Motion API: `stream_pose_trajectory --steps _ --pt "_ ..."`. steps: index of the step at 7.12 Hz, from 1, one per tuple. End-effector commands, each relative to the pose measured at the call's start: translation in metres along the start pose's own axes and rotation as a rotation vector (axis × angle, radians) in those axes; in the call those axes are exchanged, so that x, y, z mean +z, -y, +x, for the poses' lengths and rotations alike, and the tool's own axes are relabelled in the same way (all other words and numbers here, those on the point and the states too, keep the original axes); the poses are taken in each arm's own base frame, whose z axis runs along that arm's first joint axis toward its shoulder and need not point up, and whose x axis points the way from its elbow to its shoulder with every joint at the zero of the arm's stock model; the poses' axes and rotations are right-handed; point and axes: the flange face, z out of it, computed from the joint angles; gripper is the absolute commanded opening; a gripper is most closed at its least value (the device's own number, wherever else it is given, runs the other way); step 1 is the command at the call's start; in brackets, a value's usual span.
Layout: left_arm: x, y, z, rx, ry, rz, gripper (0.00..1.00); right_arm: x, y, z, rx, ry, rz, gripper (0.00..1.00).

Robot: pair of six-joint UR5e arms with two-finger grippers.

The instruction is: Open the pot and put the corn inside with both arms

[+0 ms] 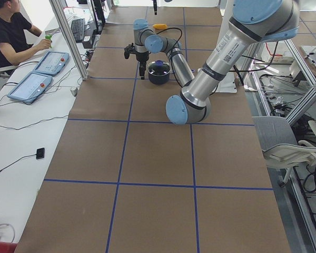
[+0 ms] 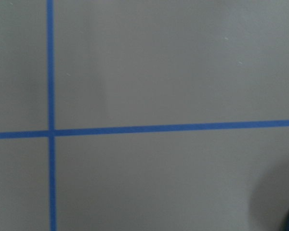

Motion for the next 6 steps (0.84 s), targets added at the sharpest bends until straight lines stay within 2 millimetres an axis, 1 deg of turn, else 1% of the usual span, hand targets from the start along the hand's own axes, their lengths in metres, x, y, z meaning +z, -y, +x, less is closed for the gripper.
stream_pose_trajectory --steps 1,2,3,4,5,6 --pt "0.01 -0.023 0.062 -0.025 -0.068 -0.008 1.0 0.003 -0.004 0.003 0.006 -0.002 -0.006 1.0" --pt "0.027 -0.03 0.091 -0.012 -0.103 -0.018 1.0 0.004 -0.004 0.003 0.005 -0.002 -0.008 1.0" --pt "0.036 -0.04 0.12 -0.003 -0.103 -0.035 1.0 0.005 -0.004 0.003 0.014 0.0 -0.012 1.0" --pt "0.046 -0.058 0.137 -0.005 -0.092 -0.021 1.0 0.008 -0.005 0.003 0.02 0.01 -0.019 1.0" --pt "0.052 -0.063 0.15 0.001 -0.082 -0.021 1.0 0.01 -0.006 0.003 0.024 0.035 -0.027 1.0" --pt "0.055 -0.06 0.167 -0.003 -0.073 -0.029 1.0 0.011 -0.007 0.003 0.025 0.041 -0.029 1.0"
